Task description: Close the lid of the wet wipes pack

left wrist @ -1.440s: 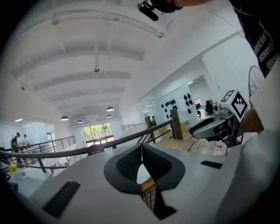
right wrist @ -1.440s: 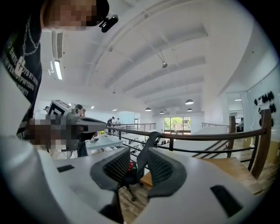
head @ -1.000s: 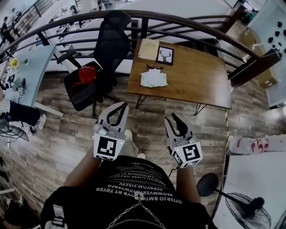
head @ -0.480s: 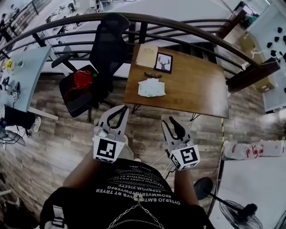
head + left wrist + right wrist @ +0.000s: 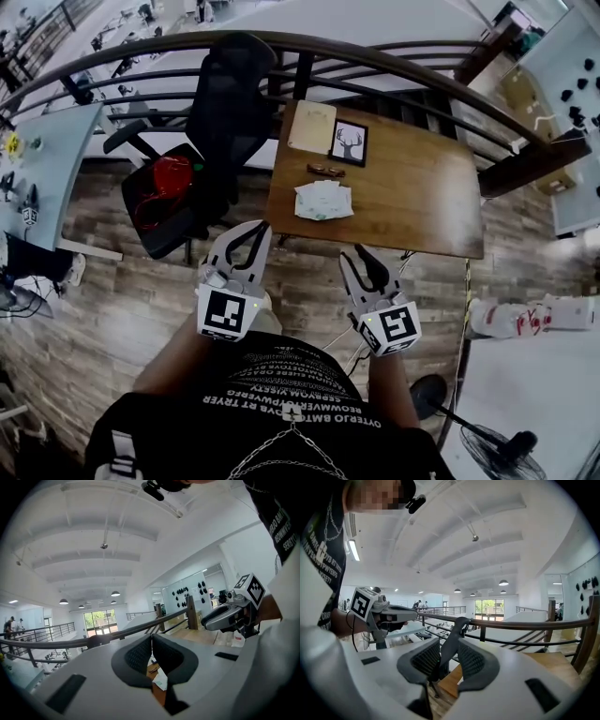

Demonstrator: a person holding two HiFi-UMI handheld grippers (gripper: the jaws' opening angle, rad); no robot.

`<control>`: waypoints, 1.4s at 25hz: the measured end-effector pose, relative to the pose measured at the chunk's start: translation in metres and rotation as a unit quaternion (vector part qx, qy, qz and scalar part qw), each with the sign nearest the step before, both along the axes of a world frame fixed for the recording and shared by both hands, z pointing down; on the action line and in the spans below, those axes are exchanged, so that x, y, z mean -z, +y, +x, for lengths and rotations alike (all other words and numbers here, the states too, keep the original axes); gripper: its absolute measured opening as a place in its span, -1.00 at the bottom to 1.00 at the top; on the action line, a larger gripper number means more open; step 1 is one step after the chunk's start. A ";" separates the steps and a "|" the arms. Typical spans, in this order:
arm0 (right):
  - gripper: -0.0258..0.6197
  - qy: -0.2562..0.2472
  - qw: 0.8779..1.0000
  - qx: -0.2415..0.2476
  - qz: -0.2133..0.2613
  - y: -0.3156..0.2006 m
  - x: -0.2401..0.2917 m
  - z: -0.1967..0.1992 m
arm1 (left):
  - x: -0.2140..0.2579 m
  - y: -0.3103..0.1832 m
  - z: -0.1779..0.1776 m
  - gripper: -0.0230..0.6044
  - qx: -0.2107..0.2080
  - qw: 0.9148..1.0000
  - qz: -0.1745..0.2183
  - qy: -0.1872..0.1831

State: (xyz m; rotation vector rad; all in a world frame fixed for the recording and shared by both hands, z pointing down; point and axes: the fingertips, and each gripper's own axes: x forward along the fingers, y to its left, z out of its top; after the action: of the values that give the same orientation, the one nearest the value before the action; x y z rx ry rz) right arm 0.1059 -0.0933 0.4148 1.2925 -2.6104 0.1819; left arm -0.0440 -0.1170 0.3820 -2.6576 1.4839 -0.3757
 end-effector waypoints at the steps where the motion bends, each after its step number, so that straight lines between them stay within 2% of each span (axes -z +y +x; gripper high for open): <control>1: -0.54 0.001 1.000 -0.002 -0.002 -0.006 0.000 -0.003 | 0.000 -0.006 -0.002 -0.83 -0.003 1.000 0.000 0.001; 13: -0.54 -0.001 1.000 -0.013 0.000 -0.061 0.004 -0.042 | 0.003 -0.066 -0.026 -0.83 -0.035 0.999 0.010 0.013; 21: -0.56 -0.003 0.999 -0.043 -0.019 -0.073 -0.008 -0.025 | -0.016 -0.092 -0.021 -0.83 -0.042 0.999 -0.019 0.011; 35: -0.56 -0.020 1.000 0.007 -0.022 -0.146 -0.020 -0.009 | -0.025 -0.145 -0.003 -0.83 0.001 1.000 -0.028 -0.004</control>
State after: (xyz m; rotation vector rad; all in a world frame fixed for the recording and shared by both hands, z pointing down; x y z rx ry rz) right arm 0.0971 -0.2392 0.4348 1.2688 -2.6318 0.2636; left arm -0.0471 -0.2622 0.4072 -2.6933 1.4945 -0.4344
